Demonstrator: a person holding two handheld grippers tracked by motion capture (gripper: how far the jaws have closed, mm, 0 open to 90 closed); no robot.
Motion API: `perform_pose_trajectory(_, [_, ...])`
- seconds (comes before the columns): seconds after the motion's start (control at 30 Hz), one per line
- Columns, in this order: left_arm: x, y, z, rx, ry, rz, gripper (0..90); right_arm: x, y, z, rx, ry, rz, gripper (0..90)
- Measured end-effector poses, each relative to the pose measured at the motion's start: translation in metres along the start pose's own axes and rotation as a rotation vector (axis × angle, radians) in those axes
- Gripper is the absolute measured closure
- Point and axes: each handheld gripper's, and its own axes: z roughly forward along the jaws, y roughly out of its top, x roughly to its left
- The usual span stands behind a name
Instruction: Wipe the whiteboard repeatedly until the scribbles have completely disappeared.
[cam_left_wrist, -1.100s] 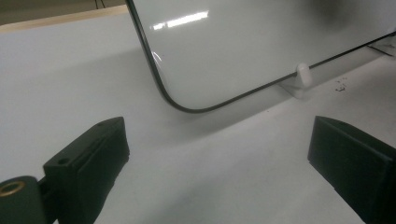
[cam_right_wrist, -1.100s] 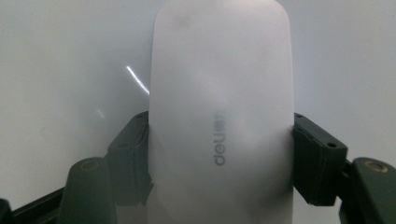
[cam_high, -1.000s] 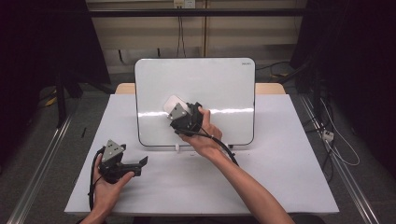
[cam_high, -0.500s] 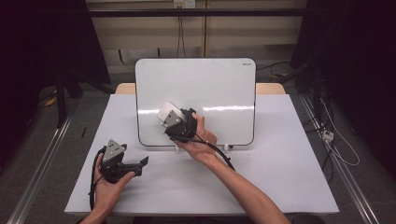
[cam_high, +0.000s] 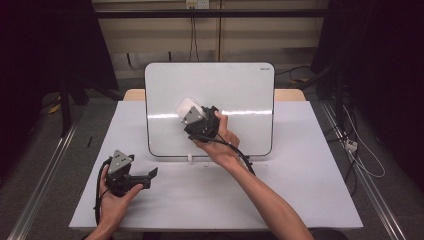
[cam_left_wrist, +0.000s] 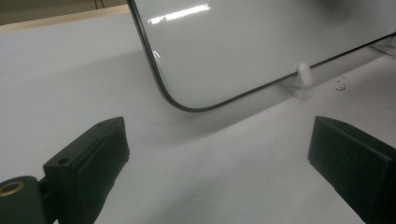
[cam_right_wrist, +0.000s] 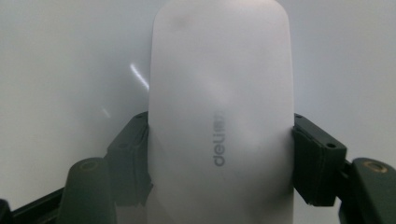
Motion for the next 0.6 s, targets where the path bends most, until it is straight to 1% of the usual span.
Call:
perform_pose_trajectory(0.03, [0.0, 0.0, 0.0, 0.001, 0.001, 0.001, 4.9, -0.005, 0.0, 0.0, -0.003, -0.008, 0.015, 31.7])
perform_pose_trajectory(0.07, [0.0, 0.0, 0.0, 0.0, 0.001, 0.0, 4.9, -0.01, -0.001, -0.001, -0.001, -0.006, 0.016, 31.7])
perform_pose_trajectory(0.1, [0.0, 0.0, 0.0, 0.001, 0.001, 0.0, 4.9, -0.016, -0.001, -0.002, 0.0, -0.016, 0.028, 31.7])
perform_pose_trajectory(0.17, [0.0, 0.0, 0.0, 0.0, 0.0, -0.001, 4.9, -0.026, -0.002, -0.002, -0.001, -0.032, 0.059, 31.7])
perform_pose_trajectory(0.23, [0.0, 0.0, -0.001, 0.0, 0.001, 0.0, 4.9, -0.035, -0.002, -0.003, -0.001, -0.037, 0.069, 31.7])
perform_pose_trajectory(0.27, [0.001, 0.0, -0.001, -0.002, -0.001, 0.001, 4.9, -0.041, -0.003, -0.004, 0.0, -0.045, 0.084, 31.7])
perform_pose_trajectory(0.4, [0.001, -0.001, -0.001, -0.003, 0.0, -0.002, 4.9, -0.054, -0.004, -0.005, 0.001, -0.063, 0.103, 31.7])
perform_pose_trajectory(0.5, [0.001, -0.001, -0.001, 0.0, 0.003, -0.003, 4.9, -0.058, -0.006, -0.007, 0.001, -0.065, 0.117, 31.7])
perform_pose_trajectory(0.57, [0.001, -0.001, -0.001, 0.001, 0.002, -0.004, 4.9, -0.058, -0.006, -0.007, -0.001, -0.071, 0.112, 31.7])
perform_pose_trajectory(0.6, [0.001, 0.0, -0.002, -0.004, 0.002, -0.003, 4.9, -0.054, -0.006, -0.008, 0.003, -0.088, 0.114, 31.7])
